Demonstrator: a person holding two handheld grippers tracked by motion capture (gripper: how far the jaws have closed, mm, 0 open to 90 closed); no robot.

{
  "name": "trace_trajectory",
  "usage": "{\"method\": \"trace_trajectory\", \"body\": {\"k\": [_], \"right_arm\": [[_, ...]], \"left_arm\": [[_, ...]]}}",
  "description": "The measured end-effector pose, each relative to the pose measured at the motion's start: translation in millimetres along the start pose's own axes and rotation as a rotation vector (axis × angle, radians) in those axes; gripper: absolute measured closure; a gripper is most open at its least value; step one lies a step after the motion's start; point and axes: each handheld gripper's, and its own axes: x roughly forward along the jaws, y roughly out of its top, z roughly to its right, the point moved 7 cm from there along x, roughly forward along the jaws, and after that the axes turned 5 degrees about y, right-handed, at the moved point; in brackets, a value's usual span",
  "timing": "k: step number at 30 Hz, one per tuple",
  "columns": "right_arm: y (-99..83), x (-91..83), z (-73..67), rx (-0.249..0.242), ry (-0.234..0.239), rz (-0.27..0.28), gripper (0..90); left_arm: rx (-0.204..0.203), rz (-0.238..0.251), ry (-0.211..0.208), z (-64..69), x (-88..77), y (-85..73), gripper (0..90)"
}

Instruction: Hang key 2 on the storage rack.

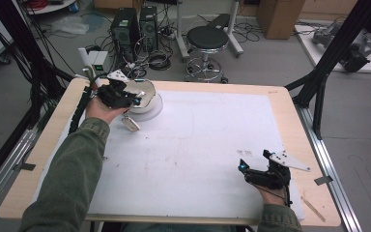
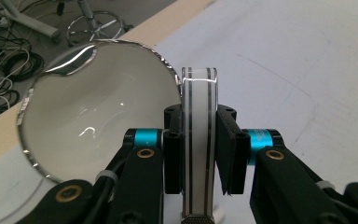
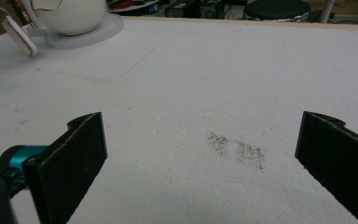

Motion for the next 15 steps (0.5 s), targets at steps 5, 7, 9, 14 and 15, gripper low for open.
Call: {"method": "trace_trajectory", "body": {"k": [5, 7, 9, 14, 15], "right_arm": [[0.5, 2.3, -1.1, -0.014, 0.002, -0.002, 0.9], [0.7, 2.1, -1.4, -0.001, 0.002, 0.000, 0.9], [0.9, 2.8, -0.6, 0.001, 0.001, 0.001, 0.9], [0.7, 3.8, -2.0, 0.001, 0.000, -0.002, 0.9], [0.8, 3.9, -1.9, -0.004, 0.000, -0.001, 0.9]], "left_arm": [[-0.031, 0.016, 0.023, -14.7, -11.3, -0.1, 74.3], [-0.044, 0.022, 0.028, -19.5, -16.1, -0.6, 74.3], [-0.055, 0.027, 0.031, -23.6, -20.8, -1.3, 74.3], [-0.068, 0.040, 0.060, -35.0, -32.5, -2.2, 74.3], [-0.078, 0.046, 0.062, -37.4, -35.1, -2.1, 74.3]]}}
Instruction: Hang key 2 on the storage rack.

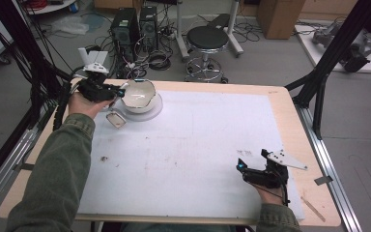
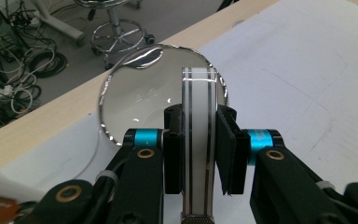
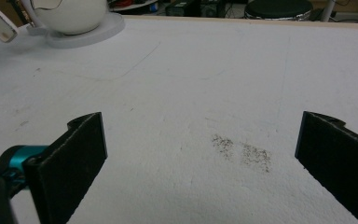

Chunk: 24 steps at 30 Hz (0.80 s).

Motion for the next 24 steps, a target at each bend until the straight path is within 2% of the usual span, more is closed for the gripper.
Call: {"method": "trace_trajectory", "body": {"k": [6, 12, 16, 20, 24], "right_arm": [[0.4, -1.9, 1.1, 0.015, -0.006, 0.005, 0.9], [0.2, -2.0, 1.9, 0.021, -0.008, 0.005, 0.9], [0.4, -2.4, 2.5, 0.018, -0.010, 0.009, 0.9], [0.5, -3.1, 2.7, 0.022, -0.012, 0.009, 0.9], [0.2, -2.7, 3.1, 0.021, -0.014, 0.007, 0.9]], "left_arm": [[-0.012, -0.018, 0.030, -16.7, -13.1, -1.6, 74.3], [-0.071, 0.023, 0.070, -39.1, -30.7, -1.2, 74.3], [-0.068, 0.013, 0.104, -52.9, -41.2, -1.3, 74.3], [-0.089, 0.038, 0.134, -66.8, -54.5, 1.7, 74.3], [-0.102, 0.064, 0.149, -74.7, -65.1, 5.8, 74.3]]}}
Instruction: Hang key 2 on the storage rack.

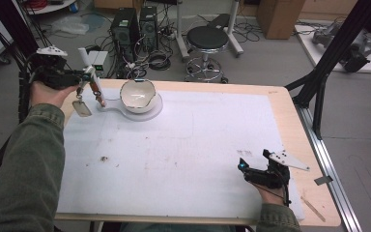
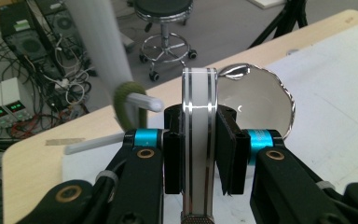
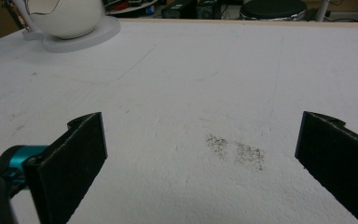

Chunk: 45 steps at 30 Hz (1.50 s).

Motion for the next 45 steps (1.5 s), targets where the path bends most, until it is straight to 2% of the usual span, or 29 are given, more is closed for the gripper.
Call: {"method": "trace_trajectory", "body": {"k": [2, 7, 10, 13, 21, 32, 36, 40, 43, 45], "right_arm": [[0.0, 0.1, 0.0, 0.001, -0.001, 0.000, 0.9], [0.1, -0.5, -0.1, -0.002, -0.001, 0.001, 0.9], [-0.1, -0.7, 0.2, 0.004, -0.002, 0.000, 0.9], [0.0, -0.5, 1.4, -0.002, -0.006, 0.003, 0.9], [-0.8, -0.4, 1.1, -0.002, -0.007, -0.003, 0.9], [-1.1, 1.0, 1.0, 0.003, -0.004, -0.008, 0.9], [-0.9, 0.8, 2.0, -0.002, -0.008, -0.004, 0.9], [-1.7, -0.5, 2.3, 0.004, -0.010, -0.007, 0.9], [-2.1, -0.8, 2.8, 0.003, -0.014, -0.008, 0.9], [-2.7, -1.4, 2.6, 0.002, -0.016, -0.013, 0.9]], "left_arm": [[-0.003, 0.013, 0.010, -4.0, -3.1, 2.1, 74.3], [0.005, 0.006, -0.005, -7.7, -3.5, 4.7, 74.3], [0.011, 0.027, -0.009, -6.1, -4.4, 7.2, 74.3], [-0.003, 0.060, -0.015, -7.8, -8.1, 10.6, 74.2], [-0.031, 0.082, 0.016, -22.6, -14.7, 10.8, 74.3], [-0.103, 0.102, 0.109, -46.2, -6.3, 12.2, 74.3], [-0.110, 0.143, 0.145, -53.6, -2.8, 15.9, 74.3], [-0.131, 0.121, 0.153, -61.9, 2.8, 14.6, 74.3], [-0.150, 0.145, 0.143, -65.8, 6.7, 15.0, 74.3], [-0.143, 0.142, 0.148, -68.9, 11.6, 12.9, 74.3]]}}
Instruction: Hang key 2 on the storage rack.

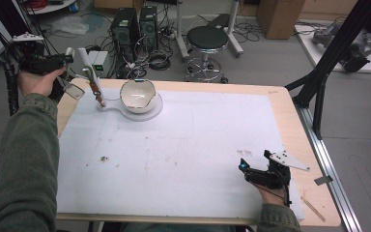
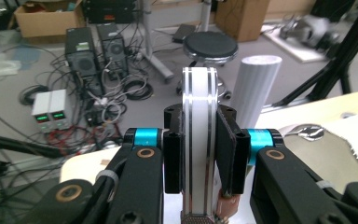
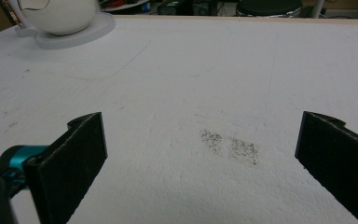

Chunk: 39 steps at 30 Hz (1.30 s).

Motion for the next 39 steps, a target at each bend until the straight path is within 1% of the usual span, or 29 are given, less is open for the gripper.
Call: {"method": "trace_trajectory", "body": {"k": [2, 3, 6, 8, 9, 12, 13, 15, 17, 19, 21, 24, 26, 28, 29, 31, 33, 34, 39], "right_arm": [[0.0, -0.7, 0.5, -0.003, -0.005, 0.003, 0.9], [0.1, -1.1, 1.1, -0.005, -0.007, 0.004, 0.9], [-1.2, -1.9, 1.9, 0.002, -0.011, -0.002, 0.9], [-1.5, -1.7, 2.0, -0.003, -0.013, -0.003, 0.9], [-1.5, -1.6, 1.9, -0.003, -0.013, -0.003, 0.9], [-1.8, -1.8, 2.6, -0.005, -0.016, -0.003, 0.9], [-2.1, -2.0, 2.7, -0.003, -0.016, -0.004, 0.9], [-2.6, -2.3, 3.3, -0.005, -0.019, -0.007, 0.9], [-3.0, -2.5, 3.6, -0.003, -0.022, -0.007, 0.9], [-3.4, -2.5, 4.0, -0.005, -0.023, -0.009, 0.9], [-3.9, -2.9, 3.7, -0.005, -0.024, -0.013, 0.9], [-4.2, -3.1, 4.0, -0.002, -0.027, -0.013, 0.9], [-4.9, -3.3, 4.0, 0.000, -0.029, -0.019, 0.9], [-4.7, -3.1, 4.0, -0.004, -0.028, -0.017, 0.9], [-4.9, -3.3, 4.2, -0.005, -0.029, -0.018, 0.9], [-4.8, -4.0, 4.6, -0.002, -0.031, -0.015, 0.9], [-4.9, -4.7, 5.3, -0.003, -0.032, -0.013, 0.9], [-5.0, -5.0, 5.5, -0.001, -0.033, -0.013, 0.9], [-5.8, -5.5, 5.9, -0.001, -0.037, -0.017, 0.9]], "left_arm": [[0.003, -0.007, 0.005, -2.1, 2.7, -1.8, 74.3], [-0.004, -0.007, 0.012, -3.5, 4.5, -2.5, 74.3], [-0.030, 0.022, 0.016, -6.6, 8.8, -1.4, 74.3], [-0.029, 0.042, 0.028, -8.4, 11.2, 0.1, 74.3], [-0.036, 0.049, 0.028, -8.5, 12.5, 0.3, 74.3], [-0.016, 0.053, 0.055, -10.3, 17.6, -1.1, 74.3], [-0.016, 0.054, 0.057, -10.4, 18.3, -1.2, 74.3], [-0.035, 0.078, 0.049, -10.2, 19.9, 0.7, 74.3], [-0.071, 0.110, 0.033, -9.8, 20.5, 3.7, 74.3], [-0.079, 0.111, 0.029, -10.0, 22.1, 3.8, 74.3], [-0.074, 0.096, 0.019, -9.2, 24.4, 4.1, 74.3], [-0.067, 0.113, 0.011, -5.6, 24.9, 10.2, 74.3], [-0.058, 0.117, 0.016, -3.3, 26.1, 14.5, 74.3], [-0.042, 0.109, 0.021, -2.1, 28.3, 17.2, 74.3], [-0.040, 0.116, 0.024, -1.9, 29.1, 18.0, 74.3], [-0.067, 0.123, 0.017, -1.9, 31.5, 18.1, 74.3], [-0.092, 0.116, -0.004, -0.7, 34.1, 16.5, 74.3], [-0.093, 0.112, -0.003, -0.1, 35.6, 15.7, 74.3], [-0.074, 0.103, 0.019, -0.7, 38.9, 13.6, 74.2]]}}
